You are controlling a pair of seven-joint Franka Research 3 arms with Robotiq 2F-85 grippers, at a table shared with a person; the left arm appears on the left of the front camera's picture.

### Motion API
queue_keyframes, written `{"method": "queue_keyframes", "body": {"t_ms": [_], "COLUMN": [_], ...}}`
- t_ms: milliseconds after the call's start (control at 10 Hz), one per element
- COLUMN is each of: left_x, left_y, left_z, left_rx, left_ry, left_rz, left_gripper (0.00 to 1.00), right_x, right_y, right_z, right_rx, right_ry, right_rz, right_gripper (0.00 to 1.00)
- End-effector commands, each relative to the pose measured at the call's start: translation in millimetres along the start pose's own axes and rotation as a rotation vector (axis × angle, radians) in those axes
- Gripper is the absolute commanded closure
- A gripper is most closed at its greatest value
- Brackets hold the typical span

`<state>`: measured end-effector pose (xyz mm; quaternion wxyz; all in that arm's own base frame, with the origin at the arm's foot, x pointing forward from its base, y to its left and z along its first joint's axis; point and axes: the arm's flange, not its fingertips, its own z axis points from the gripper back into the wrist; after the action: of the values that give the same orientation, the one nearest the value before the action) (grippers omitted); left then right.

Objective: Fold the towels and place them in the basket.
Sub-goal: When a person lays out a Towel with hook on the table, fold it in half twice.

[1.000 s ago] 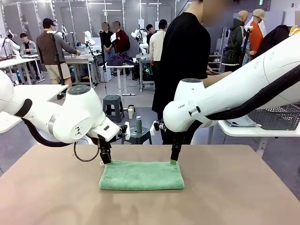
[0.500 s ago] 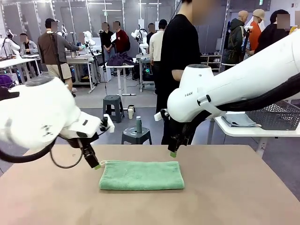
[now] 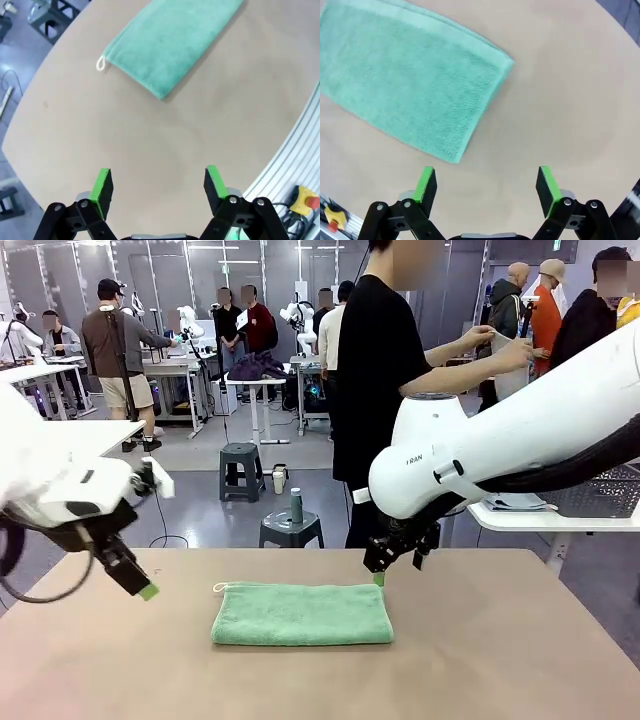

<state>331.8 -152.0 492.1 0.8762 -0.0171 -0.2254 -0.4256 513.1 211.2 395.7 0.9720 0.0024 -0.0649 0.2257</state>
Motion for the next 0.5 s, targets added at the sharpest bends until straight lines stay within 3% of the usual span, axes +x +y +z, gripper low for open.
{"method": "queue_keyframes", "body": {"t_ms": [0, 100, 200, 300, 400], "left_x": [-79.3, -86.2, -88.9, -16.8, -16.8], "left_y": [-27.2, -27.3, -26.6, 11.5, 11.5], "left_z": [2.1, -1.8, -7.7, 23.7, 23.7], "left_rx": [0.038, 0.069, 0.069, 0.030, 0.030], "left_ry": [0.018, 0.096, 0.067, 0.029, 0.029], "left_rz": [0.078, 0.109, 0.110, 0.072, 0.072], "left_gripper": [0.08, 0.08, 0.08, 0.08, 0.08], "right_x": [-1.3, -0.3, -0.2, -2.5, -2.5], "right_y": [7.9, 9.4, 8.6, -0.9, -0.9], "right_z": [-8.4, -12.2, -14.8, -5.3, -5.3], "right_rx": [-0.053, -0.043, 0.007, -0.016, -0.016], "right_ry": [0.005, 0.005, 0.028, 0.011, 0.011], "right_rz": [-0.151, -0.174, -0.146, -0.123, -0.123], "right_gripper": [0.00, 0.00, 0.00, 0.00, 0.00]}}
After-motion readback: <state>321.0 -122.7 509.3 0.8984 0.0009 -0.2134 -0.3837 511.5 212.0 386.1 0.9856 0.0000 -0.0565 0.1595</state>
